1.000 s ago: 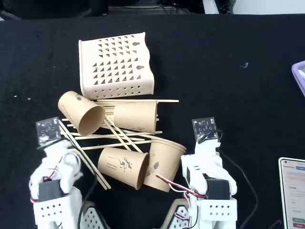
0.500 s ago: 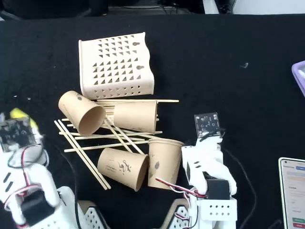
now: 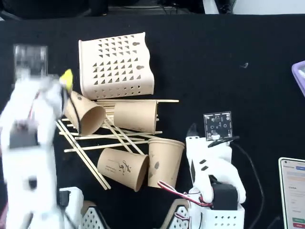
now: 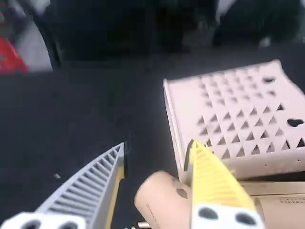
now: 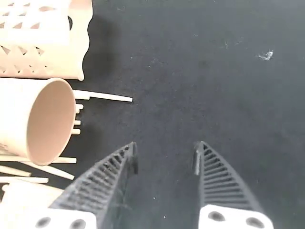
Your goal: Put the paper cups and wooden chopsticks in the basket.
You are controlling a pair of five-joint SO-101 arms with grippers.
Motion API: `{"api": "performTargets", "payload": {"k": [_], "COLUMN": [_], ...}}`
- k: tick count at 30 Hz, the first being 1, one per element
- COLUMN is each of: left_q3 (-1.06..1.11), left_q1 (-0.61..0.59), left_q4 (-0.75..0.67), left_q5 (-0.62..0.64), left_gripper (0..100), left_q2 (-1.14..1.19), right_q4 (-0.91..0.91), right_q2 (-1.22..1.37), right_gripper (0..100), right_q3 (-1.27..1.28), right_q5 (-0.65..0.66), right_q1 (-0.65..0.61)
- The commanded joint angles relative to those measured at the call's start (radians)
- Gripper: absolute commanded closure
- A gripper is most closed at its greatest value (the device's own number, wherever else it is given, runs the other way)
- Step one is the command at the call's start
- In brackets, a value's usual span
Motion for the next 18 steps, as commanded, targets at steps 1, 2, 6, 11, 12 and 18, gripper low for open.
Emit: {"api": "performTargets", "payload": {"k": [1,2,6,11,12,18], "left_q3": [-0.472,-0.565,-0.960,-1.389,-1.463,-1.822], "left_q1": [0.048,0.058,0.064,0.059,0.058,-0.019], "left_q4": [0.175,0.229,0.442,0.683,0.717,0.835], "left_q5": [0.072,0.072,0.077,0.072,0.071,0.069], "left_gripper": [78,78,78,78,79,79], "left_q2": [0.571,0.663,0.993,1.293,1.344,1.608], "right_q4": [-0.035,-0.048,-0.080,-0.078,-0.078,-0.074], "right_q2": [-0.094,-0.094,-0.094,-0.094,-0.094,-0.094], "right_gripper": [78.7,78.7,78.7,78.7,78.7,78.7], "right_q3": [0.038,0.061,0.116,0.120,0.122,0.133], "right_q5": [-0.041,-0.049,-0.052,-0.052,-0.052,-0.054], "right_q1": [-0.012,-0.012,-0.012,-0.012,-0.012,-0.012]}}
